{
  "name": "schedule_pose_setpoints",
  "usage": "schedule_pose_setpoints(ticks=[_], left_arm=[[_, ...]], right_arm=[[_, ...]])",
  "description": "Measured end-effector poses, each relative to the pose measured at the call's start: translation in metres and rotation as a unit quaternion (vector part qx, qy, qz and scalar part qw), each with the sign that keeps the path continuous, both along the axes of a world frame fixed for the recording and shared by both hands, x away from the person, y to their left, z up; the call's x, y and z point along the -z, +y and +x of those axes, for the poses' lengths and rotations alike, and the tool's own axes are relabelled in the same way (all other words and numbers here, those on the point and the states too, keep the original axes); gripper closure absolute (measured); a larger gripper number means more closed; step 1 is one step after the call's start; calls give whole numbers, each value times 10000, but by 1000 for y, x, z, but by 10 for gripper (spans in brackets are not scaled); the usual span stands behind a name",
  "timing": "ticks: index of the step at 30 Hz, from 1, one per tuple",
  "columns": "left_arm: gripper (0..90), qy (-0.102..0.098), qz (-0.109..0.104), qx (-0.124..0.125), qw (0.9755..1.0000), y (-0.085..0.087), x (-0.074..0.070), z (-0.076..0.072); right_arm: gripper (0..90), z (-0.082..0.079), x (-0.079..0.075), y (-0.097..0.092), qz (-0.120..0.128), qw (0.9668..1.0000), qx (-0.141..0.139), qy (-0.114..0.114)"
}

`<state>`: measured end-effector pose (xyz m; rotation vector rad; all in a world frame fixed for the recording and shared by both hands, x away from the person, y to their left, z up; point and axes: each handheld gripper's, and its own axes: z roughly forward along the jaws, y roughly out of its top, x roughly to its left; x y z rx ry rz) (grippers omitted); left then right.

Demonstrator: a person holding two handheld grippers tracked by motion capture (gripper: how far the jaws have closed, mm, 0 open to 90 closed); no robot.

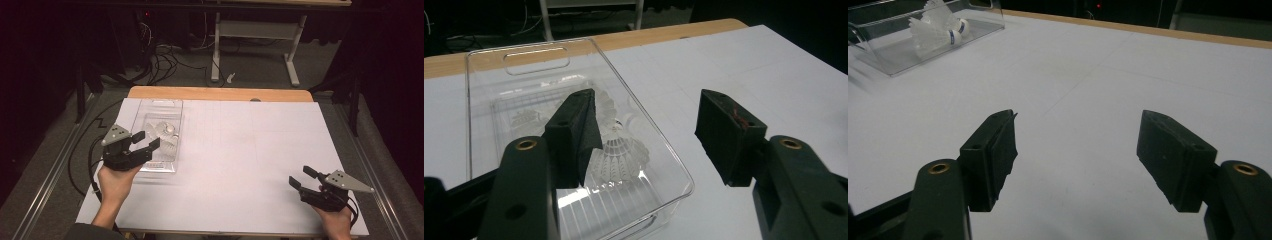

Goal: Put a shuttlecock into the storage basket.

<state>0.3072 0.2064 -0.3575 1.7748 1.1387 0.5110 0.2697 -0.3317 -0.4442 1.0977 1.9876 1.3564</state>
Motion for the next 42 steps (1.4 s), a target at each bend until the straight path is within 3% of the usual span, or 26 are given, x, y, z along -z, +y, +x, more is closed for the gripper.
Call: schedule_pose_setpoints(ticks=[42], left_arm=[[421, -61, -33, -97, 9999, 8, 9, -18]], right_arm=[[327, 0, 0, 0, -2, 10000, 1, -5]])
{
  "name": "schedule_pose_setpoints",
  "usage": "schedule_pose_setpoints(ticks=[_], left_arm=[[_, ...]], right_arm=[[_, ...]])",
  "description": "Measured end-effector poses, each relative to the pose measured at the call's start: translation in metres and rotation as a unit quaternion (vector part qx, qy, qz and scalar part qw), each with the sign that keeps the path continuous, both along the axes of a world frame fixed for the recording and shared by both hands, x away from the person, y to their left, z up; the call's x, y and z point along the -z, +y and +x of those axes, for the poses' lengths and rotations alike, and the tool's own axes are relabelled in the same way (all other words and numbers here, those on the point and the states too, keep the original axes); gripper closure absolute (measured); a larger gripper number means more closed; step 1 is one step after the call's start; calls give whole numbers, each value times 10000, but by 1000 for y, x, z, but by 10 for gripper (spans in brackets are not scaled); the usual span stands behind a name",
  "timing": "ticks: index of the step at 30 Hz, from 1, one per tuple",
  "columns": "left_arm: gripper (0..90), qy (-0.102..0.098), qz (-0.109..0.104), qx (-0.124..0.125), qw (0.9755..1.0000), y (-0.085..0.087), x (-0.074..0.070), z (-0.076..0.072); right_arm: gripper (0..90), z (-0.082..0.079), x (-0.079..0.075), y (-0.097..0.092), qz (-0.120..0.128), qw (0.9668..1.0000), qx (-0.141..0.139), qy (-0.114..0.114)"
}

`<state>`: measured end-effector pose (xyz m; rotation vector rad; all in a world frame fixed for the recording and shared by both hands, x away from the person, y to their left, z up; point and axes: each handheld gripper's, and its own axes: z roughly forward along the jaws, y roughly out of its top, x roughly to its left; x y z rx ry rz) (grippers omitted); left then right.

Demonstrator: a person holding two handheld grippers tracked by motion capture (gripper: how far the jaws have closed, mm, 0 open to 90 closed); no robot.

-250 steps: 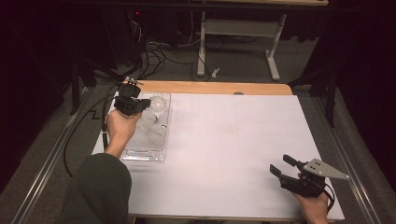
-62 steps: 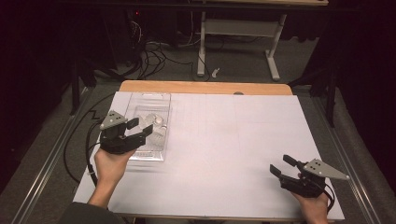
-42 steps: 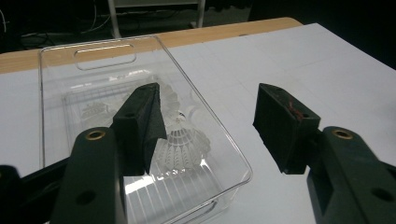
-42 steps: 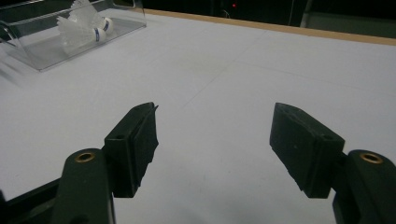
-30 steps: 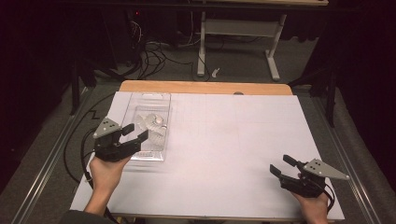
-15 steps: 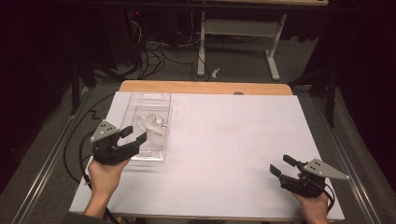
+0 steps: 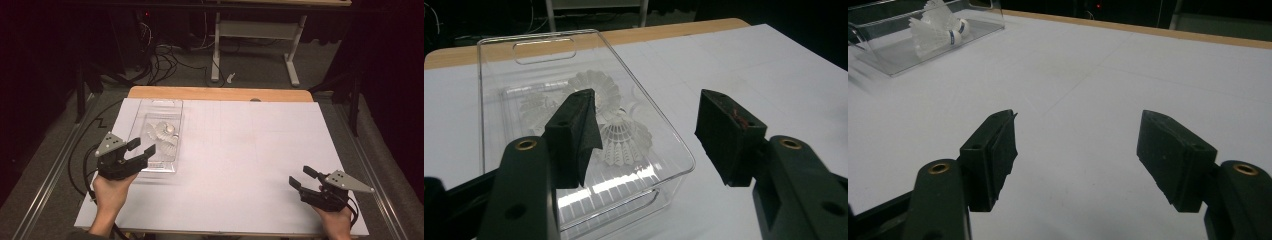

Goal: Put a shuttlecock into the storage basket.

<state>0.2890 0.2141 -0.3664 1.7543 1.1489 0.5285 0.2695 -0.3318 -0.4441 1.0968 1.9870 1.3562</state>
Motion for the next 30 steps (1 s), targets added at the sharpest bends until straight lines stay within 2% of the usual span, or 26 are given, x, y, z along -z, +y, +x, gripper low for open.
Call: schedule_pose_setpoints(ticks=[30], left_arm=[[422, 13, -126, 4, 9999, 2, 10, -9]], right_arm=[[327, 0, 0, 0, 11, 10000, 6, -5]])
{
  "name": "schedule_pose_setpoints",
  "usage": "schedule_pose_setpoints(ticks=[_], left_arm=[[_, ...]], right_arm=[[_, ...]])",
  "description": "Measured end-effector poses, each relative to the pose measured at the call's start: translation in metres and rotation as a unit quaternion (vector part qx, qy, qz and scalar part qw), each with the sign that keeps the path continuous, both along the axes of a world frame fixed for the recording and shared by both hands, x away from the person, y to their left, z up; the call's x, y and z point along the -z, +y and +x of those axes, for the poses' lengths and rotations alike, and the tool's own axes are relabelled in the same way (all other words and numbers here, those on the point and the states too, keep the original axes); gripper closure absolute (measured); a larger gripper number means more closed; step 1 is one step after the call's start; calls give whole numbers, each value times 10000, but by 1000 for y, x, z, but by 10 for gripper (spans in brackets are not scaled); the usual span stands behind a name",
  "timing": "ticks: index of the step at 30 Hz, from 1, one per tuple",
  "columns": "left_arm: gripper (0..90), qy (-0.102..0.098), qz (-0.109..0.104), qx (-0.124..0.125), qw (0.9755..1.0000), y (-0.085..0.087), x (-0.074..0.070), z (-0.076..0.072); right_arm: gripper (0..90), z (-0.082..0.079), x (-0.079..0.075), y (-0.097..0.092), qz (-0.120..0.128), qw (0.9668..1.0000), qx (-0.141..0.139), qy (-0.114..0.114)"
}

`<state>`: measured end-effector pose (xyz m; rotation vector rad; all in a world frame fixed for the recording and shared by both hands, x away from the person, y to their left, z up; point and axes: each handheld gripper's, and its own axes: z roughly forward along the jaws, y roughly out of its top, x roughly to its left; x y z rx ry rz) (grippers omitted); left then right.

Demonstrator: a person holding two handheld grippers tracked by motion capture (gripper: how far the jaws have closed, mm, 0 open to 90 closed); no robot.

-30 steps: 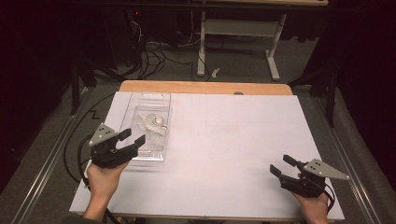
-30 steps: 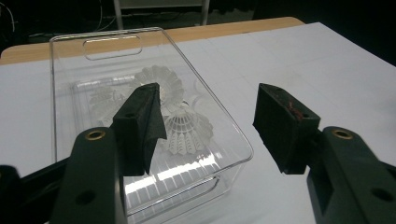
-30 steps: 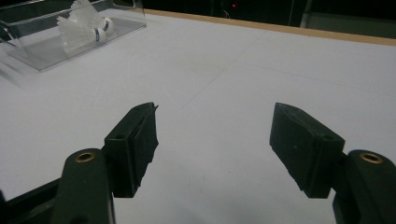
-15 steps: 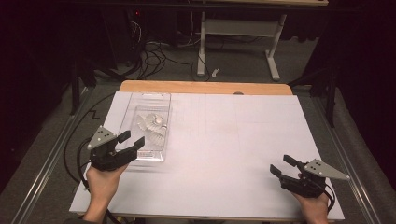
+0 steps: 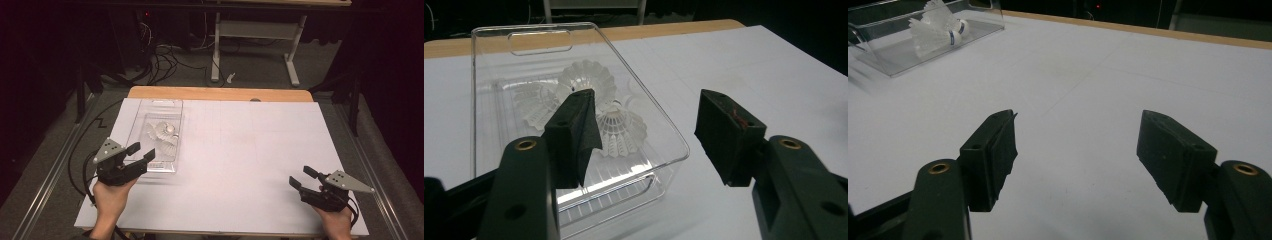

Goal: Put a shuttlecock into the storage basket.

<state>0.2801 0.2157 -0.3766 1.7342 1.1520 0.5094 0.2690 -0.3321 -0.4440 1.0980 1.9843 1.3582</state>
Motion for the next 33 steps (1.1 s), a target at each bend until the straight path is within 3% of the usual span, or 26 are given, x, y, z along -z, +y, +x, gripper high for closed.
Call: schedule_pose_setpoints(ticks=[33], left_arm=[[422, -72, -27, 11, 10000, -1, 14, -7]], right_arm=[[327, 0, 0, 0, -2, 10000, 1, 3]])
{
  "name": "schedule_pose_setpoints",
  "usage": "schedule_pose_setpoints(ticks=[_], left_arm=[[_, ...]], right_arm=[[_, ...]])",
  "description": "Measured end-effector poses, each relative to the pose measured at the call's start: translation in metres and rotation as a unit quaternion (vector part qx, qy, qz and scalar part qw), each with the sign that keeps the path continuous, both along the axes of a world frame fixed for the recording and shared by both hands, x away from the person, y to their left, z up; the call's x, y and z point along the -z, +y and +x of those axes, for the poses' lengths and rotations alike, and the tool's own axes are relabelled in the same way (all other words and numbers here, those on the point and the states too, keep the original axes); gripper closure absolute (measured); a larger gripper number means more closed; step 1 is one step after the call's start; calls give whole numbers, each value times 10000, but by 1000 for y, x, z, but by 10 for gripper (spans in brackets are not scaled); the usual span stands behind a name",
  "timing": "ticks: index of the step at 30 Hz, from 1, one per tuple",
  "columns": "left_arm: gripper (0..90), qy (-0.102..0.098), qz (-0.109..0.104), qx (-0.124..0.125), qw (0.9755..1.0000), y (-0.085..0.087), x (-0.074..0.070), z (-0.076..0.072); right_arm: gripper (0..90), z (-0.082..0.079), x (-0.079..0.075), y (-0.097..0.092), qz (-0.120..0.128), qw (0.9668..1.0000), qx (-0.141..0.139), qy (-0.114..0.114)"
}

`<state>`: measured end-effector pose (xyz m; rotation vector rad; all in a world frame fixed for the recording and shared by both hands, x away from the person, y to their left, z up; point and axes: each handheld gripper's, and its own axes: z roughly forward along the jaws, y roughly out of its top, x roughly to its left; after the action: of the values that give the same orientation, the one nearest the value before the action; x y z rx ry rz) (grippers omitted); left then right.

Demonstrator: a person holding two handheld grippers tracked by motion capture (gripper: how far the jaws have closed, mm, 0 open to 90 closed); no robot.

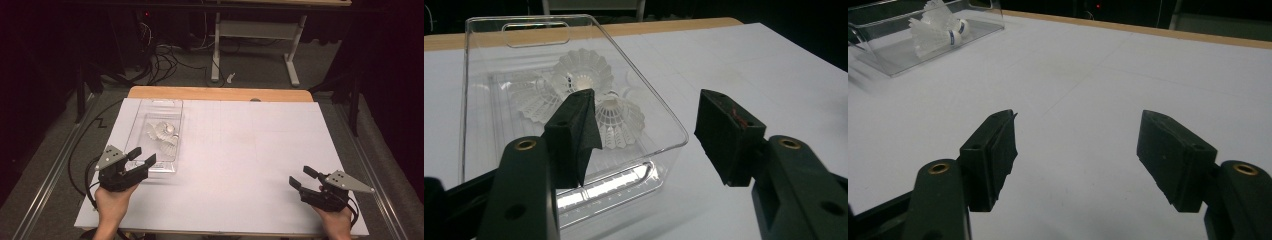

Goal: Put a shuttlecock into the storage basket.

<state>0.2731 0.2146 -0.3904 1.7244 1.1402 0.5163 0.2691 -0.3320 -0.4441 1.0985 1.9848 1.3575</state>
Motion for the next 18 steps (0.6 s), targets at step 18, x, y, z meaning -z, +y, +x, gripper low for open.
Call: schedule_pose_setpoints(ticks=[18], left_arm=[[417, 12, 33, 24, 10000, -3, 8, -1]], right_arm=[[327, 0, 0, 0, -1, 10000, 0, 0]])
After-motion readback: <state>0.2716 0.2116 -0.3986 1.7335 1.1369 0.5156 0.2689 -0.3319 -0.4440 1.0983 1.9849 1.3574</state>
